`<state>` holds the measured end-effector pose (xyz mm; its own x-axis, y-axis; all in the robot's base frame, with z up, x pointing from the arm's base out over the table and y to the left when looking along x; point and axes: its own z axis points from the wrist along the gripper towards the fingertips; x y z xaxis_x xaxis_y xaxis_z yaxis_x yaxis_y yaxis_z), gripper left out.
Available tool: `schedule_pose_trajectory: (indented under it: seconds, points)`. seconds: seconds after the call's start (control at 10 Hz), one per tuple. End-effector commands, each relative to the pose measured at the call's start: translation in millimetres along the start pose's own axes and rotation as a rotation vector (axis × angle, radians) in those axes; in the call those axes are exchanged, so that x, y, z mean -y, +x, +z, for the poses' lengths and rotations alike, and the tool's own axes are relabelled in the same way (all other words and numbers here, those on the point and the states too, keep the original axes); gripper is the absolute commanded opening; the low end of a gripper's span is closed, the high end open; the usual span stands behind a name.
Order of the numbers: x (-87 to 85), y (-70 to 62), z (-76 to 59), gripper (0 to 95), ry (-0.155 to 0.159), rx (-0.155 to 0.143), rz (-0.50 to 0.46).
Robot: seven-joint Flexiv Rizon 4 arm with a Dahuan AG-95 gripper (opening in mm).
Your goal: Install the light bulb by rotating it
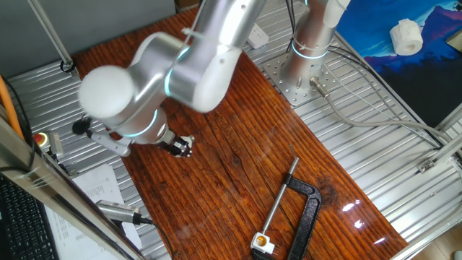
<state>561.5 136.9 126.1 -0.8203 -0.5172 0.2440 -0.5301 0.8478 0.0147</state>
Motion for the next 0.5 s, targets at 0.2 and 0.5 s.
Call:
schedule_pose_trajectory:
  seconds: [0.2,0.5]
  points:
    - [0.5,-3.5,-0.3,38.0,0.019,0.002,-0.041]
    - [0.5,-3.5,-0.3,38.0,0.031,0.069,-0.161]
